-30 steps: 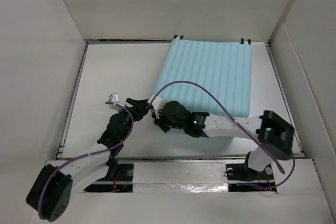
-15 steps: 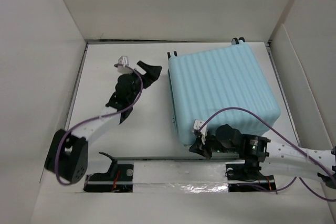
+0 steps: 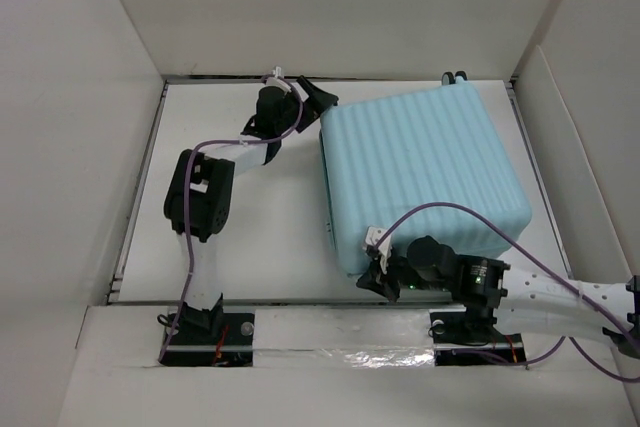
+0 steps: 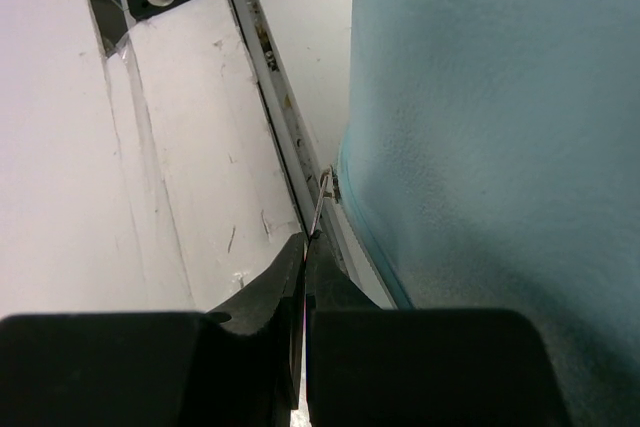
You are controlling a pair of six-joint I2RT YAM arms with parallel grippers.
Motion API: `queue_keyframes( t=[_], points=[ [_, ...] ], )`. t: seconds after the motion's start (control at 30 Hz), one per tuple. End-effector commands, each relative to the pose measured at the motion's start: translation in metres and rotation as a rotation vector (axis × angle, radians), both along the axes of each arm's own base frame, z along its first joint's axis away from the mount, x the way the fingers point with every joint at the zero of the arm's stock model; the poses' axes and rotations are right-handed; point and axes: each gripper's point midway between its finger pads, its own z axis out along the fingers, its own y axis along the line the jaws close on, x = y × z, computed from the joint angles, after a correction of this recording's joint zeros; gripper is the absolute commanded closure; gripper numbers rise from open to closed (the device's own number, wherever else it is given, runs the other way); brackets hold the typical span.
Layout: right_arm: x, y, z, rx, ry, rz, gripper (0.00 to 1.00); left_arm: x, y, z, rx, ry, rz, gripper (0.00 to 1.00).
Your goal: Pack the luggage
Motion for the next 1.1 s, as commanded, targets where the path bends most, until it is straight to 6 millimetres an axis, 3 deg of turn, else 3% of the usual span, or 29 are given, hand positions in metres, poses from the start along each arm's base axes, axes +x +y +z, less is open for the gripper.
queue_keyframes(
  t=[0.0, 0.17, 0.3, 0.4, 0.43, 0.47, 0.53, 0.57, 0.67, 0.73, 0.83, 0.93, 1.03, 1.07],
  points=[
    [-0.005, 0.037, 0.089, 0.33, 0.014, 0.035, 1.0, 0.012, -0.019, 0.028, -0.079, -0.041, -0.074, 0.01],
    [-0.007, 0.04, 0.086, 0.329, 0.03, 0.035, 1.0, 0.035, -0.025, 0.011, -0.158, -0.04, -0.039, 0.01],
    [-0.005, 0.037, 0.082, 0.327, 0.038, 0.014, 1.0, 0.041, -0.028, 0.025, -0.32, -0.093, -0.028, 0.07],
    [0.001, 0.033, 0.081, 0.329, 0.033, -0.028, 1.0, 0.035, -0.022, 0.048, -0.436, -0.164, -0.015, 0.29],
    [0.006, 0.031, 0.078, 0.324, 0.029, -0.058, 1.0, 0.033, -0.02, 0.053, -0.456, -0.18, -0.01, 0.55],
    [0.008, 0.029, 0.078, 0.323, 0.025, -0.071, 1.0, 0.031, -0.011, 0.07, -0.498, -0.239, 0.0, 0.71],
    [0.011, 0.026, 0.078, 0.323, 0.015, -0.093, 1.0, 0.024, 0.0, 0.086, -0.519, -0.291, 0.001, 0.96],
    [0.015, 0.023, 0.076, 0.309, 0.012, -0.111, 1.0, 0.025, 0.012, 0.095, -0.531, -0.319, 0.025, 1.0],
    [0.031, 0.012, 0.081, 0.312, -0.023, -0.144, 1.0, 0.018, 0.049, 0.115, -0.504, -0.371, 0.096, 1.0],
    [0.051, 0.002, 0.084, 0.319, -0.05, -0.199, 1.0, 0.006, 0.086, 0.131, -0.454, -0.422, 0.166, 1.0],
    [0.071, -0.007, 0.089, 0.325, -0.079, -0.2, 1.0, -0.015, 0.126, 0.149, -0.396, -0.478, 0.245, 1.0],
    [0.089, -0.015, 0.098, 0.324, -0.132, -0.206, 1.0, -0.046, 0.144, 0.153, -0.371, -0.501, 0.285, 1.0],
    [0.132, -0.034, 0.101, 0.286, -0.188, -0.271, 1.0, -0.081, 0.157, 0.154, -0.361, -0.524, 0.314, 1.0],
    [0.136, -0.038, 0.102, 0.279, -0.186, -0.275, 1.0, -0.082, 0.157, 0.14, -0.342, -0.494, 0.315, 1.0]
  ],
)
